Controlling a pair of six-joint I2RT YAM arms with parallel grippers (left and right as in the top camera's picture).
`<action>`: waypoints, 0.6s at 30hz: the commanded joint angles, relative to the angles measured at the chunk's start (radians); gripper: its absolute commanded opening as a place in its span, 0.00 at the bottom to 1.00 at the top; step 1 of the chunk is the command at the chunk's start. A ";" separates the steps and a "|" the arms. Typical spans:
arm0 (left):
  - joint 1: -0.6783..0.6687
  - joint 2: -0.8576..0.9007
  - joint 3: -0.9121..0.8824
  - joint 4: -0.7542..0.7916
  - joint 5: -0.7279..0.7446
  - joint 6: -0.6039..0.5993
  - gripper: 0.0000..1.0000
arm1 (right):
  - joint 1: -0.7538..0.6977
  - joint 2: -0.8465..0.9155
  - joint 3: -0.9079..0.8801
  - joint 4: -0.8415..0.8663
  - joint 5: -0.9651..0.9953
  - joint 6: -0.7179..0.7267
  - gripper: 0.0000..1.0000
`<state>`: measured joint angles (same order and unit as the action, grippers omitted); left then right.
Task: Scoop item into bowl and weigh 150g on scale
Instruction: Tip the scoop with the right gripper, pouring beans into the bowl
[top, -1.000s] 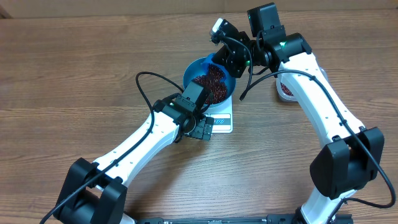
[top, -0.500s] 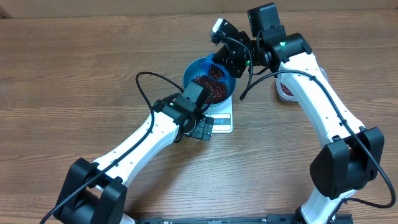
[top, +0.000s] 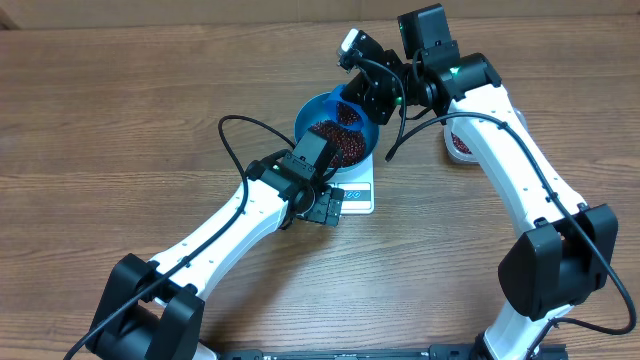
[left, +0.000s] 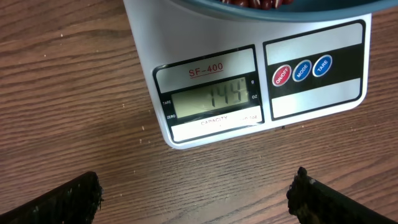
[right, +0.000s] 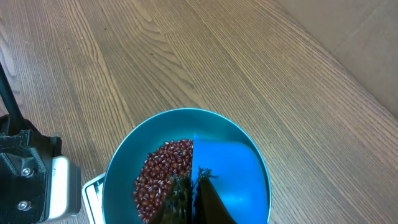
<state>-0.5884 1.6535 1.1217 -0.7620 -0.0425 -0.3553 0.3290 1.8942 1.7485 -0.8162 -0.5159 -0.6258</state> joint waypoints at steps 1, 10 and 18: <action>-0.001 0.007 0.020 0.001 -0.016 0.023 0.99 | -0.001 -0.020 0.033 0.004 -0.001 -0.007 0.04; -0.001 0.007 0.020 0.001 -0.016 0.023 1.00 | -0.001 -0.020 0.033 0.004 -0.001 0.002 0.04; -0.001 0.007 0.020 0.001 -0.016 0.023 0.99 | -0.001 -0.020 0.033 0.026 -0.002 0.080 0.04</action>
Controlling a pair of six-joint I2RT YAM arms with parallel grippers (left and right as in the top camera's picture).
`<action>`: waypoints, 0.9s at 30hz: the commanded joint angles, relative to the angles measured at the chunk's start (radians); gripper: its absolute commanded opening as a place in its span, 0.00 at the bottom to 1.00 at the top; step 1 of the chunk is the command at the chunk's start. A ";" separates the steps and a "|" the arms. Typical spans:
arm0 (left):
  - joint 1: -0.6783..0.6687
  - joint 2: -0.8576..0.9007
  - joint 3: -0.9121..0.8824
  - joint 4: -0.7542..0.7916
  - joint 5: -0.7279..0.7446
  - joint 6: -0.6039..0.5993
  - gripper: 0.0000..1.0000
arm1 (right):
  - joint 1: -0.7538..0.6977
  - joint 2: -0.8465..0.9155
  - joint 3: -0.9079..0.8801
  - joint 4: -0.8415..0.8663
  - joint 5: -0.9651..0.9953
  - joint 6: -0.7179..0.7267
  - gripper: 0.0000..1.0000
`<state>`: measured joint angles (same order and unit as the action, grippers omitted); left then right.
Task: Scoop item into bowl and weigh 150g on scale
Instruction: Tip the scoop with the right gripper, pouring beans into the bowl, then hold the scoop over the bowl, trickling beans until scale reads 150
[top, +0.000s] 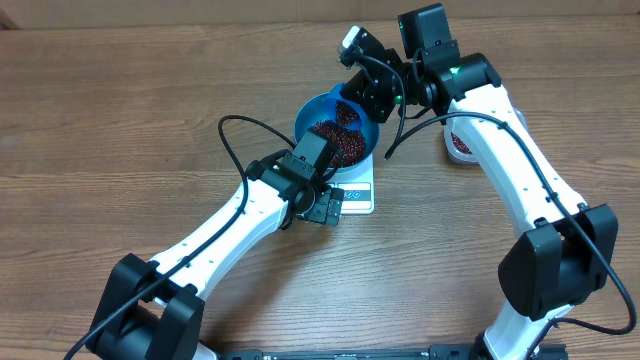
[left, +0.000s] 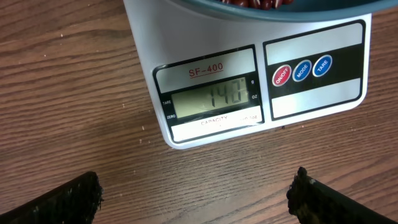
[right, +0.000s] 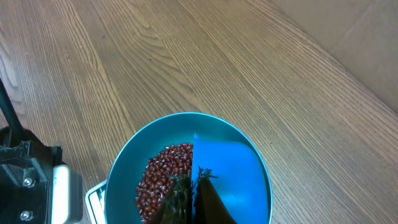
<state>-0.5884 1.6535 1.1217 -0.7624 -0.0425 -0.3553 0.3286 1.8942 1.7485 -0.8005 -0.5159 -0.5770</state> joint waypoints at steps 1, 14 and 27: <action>-0.001 0.007 0.020 0.002 -0.016 0.023 1.00 | -0.001 -0.020 0.033 0.011 -0.002 0.031 0.04; -0.001 0.007 0.020 0.002 -0.016 0.023 0.99 | -0.001 -0.020 0.033 0.011 -0.001 0.031 0.04; -0.001 0.007 0.020 0.002 -0.016 0.023 0.99 | 0.000 -0.020 0.033 0.027 -0.002 0.031 0.04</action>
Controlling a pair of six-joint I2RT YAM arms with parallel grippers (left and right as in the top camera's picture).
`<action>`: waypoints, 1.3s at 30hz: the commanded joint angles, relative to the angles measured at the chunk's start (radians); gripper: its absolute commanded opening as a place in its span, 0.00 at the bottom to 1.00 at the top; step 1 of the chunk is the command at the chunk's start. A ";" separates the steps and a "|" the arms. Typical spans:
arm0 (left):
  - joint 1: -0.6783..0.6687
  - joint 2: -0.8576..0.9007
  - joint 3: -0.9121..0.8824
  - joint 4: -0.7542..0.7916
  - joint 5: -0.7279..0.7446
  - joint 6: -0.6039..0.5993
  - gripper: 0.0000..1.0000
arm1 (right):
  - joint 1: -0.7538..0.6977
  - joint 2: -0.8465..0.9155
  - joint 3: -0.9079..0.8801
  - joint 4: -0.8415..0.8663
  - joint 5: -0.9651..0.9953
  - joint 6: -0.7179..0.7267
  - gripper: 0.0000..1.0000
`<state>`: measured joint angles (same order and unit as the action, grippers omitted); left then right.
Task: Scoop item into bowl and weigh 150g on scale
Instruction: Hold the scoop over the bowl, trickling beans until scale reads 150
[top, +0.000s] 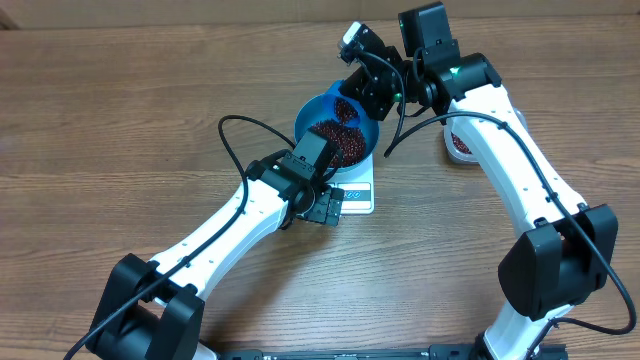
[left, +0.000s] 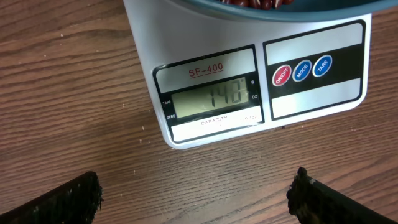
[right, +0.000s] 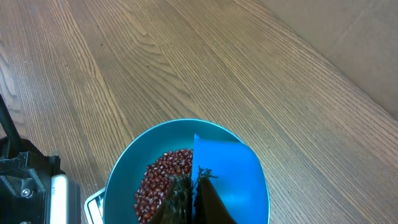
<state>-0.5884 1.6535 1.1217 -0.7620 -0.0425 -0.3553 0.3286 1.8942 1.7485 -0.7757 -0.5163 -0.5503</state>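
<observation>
A blue bowl (top: 304, 122) of red beans (top: 335, 142) stands on the white scale (top: 360, 196). In the left wrist view the scale's display (left: 211, 98) reads 148. My right gripper (top: 358, 96) hangs over the bowl's far side, shut on a blue scoop (right: 227, 180); the scoop's blade is above the bowl (right: 121, 186) beside the beans (right: 158, 180). My left gripper (top: 326, 207) rests low in front of the scale, open, its fingertips (left: 71, 199) wide apart over bare wood.
A small container of beans (top: 459, 144) sits to the right of the scale, partly behind the right arm. The scale's red and blue buttons (left: 302, 70) face my left gripper. Cables loop off both arms near the bowl.
My right gripper with the scoop now stands a little higher and farther back over the bowl. The display still reads 148. The left arm has not moved.
The scoop was held low over the bowl with the display near 144. Then the display read 148 and the scoop was slightly higher. Now the scoop is higher again, the reading unchanged, and my left gripper has stayed open before the scale.
</observation>
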 joint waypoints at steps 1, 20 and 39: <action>-0.001 0.007 0.020 0.001 -0.016 0.023 1.00 | 0.002 -0.020 0.033 0.000 0.000 0.003 0.04; -0.001 0.007 0.020 0.001 -0.016 0.023 1.00 | -0.003 -0.020 0.032 -0.004 -0.025 -0.005 0.04; -0.001 0.007 0.020 0.001 -0.016 0.023 1.00 | -0.003 -0.020 0.032 -0.018 -0.001 0.001 0.04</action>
<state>-0.5884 1.6535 1.1217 -0.7620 -0.0425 -0.3553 0.3279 1.8942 1.7485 -0.7982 -0.5091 -0.5465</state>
